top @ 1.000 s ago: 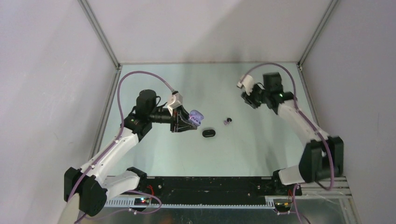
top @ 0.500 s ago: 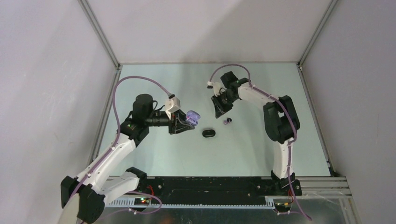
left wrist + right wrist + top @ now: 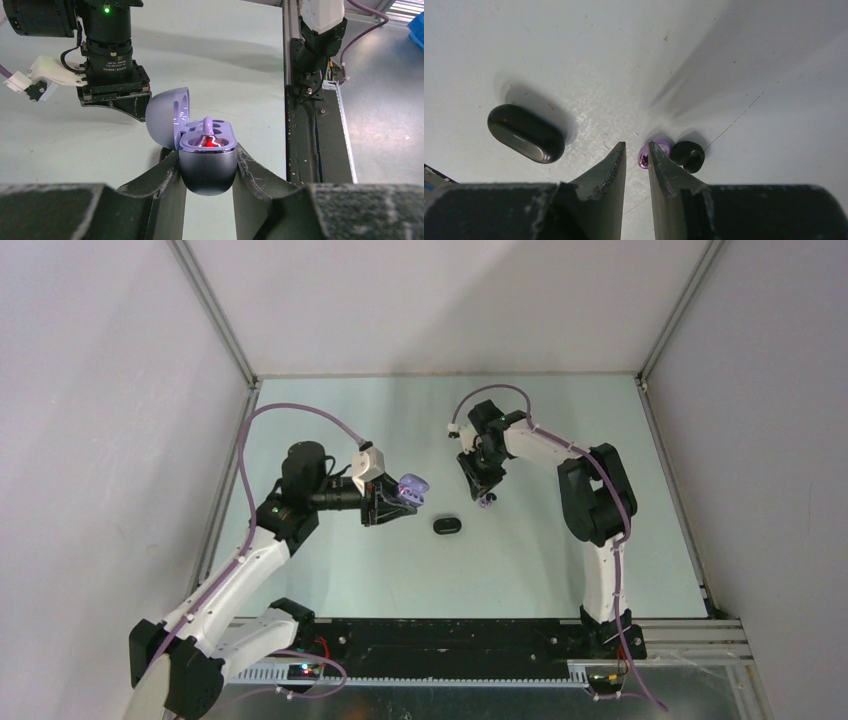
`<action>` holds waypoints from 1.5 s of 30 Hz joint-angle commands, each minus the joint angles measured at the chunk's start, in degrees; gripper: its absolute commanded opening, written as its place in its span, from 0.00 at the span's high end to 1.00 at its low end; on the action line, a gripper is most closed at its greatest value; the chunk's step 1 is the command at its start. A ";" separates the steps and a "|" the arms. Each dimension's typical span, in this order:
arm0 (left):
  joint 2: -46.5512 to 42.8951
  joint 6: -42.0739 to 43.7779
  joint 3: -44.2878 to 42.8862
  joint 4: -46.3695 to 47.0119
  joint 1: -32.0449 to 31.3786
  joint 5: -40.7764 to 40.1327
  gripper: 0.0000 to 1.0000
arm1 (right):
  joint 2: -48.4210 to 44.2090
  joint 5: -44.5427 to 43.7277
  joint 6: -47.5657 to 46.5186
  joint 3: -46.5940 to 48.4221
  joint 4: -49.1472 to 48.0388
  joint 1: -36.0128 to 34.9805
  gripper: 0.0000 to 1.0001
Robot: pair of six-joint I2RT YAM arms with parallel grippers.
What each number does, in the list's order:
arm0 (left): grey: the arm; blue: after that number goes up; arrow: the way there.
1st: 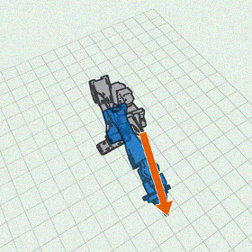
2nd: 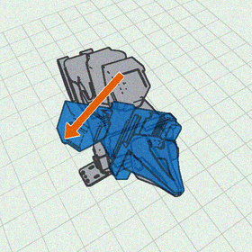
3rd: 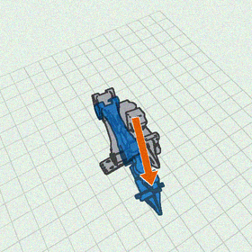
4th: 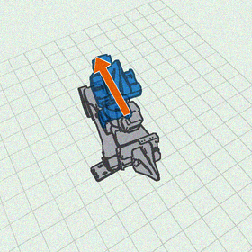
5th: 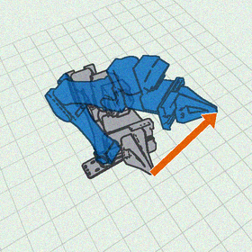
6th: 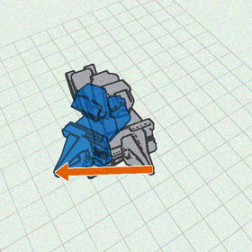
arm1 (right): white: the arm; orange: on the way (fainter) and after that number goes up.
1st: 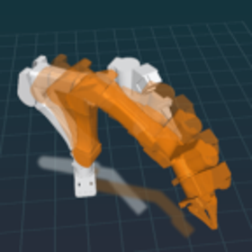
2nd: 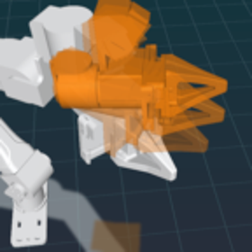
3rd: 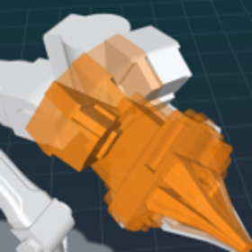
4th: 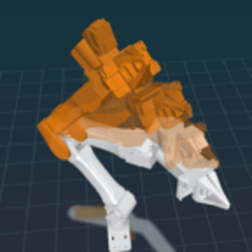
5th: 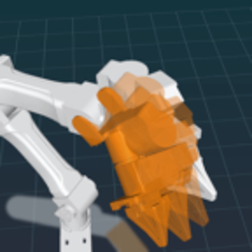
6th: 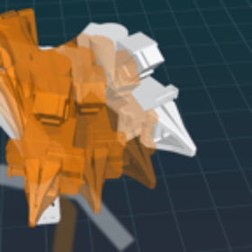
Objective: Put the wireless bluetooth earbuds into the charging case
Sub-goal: Move the right earbud to the center of the board.
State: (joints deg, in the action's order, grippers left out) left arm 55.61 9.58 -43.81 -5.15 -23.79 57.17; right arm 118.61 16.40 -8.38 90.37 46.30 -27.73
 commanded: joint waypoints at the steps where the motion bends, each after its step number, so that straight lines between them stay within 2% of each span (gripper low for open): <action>1: -0.66 0.62 0.10 2.07 0.36 0.62 0.95 | 0.05 -3.47 -0.63 -0.54 2.23 -0.61 0.73; 13: -1.34 0.44 0.44 2.34 0.41 0.88 0.94 | -4.81 -8.26 -4.73 -5.08 4.60 -2.35 0.75; 18: -1.78 0.47 0.61 2.46 0.41 1.00 0.94 | -9.90 -10.17 -7.90 -8.92 4.42 -3.55 0.77; 22: -1.87 0.16 0.72 2.79 0.35 1.43 0.94 | -15.11 -8.04 -14.05 -12.93 3.92 -3.53 0.79; 28: -1.79 -0.35 0.93 3.63 0.36 1.98 0.93 | -22.86 -8.02 -18.56 -19.29 -0.49 -3.02 0.80; 34: -1.48 -0.49 1.14 4.01 0.38 1.81 0.92 | -20.23 -10.81 -14.56 -17.95 -6.59 -4.48 0.75; 39: -1.64 -0.09 1.04 3.39 0.34 1.27 0.93 | -13.16 -8.53 -11.50 -9.49 -5.30 -5.12 0.76; 45: -1.43 0.39 1.03 2.87 0.46 1.02 0.93 | -5.75 -8.45 -10.71 -4.27 -4.67 -6.78 0.77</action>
State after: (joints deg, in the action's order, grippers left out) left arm 54.96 9.39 -42.78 -3.60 -23.79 57.63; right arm 110.26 7.49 -20.40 82.54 42.11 -33.19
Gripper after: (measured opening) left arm 0.375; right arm 0.229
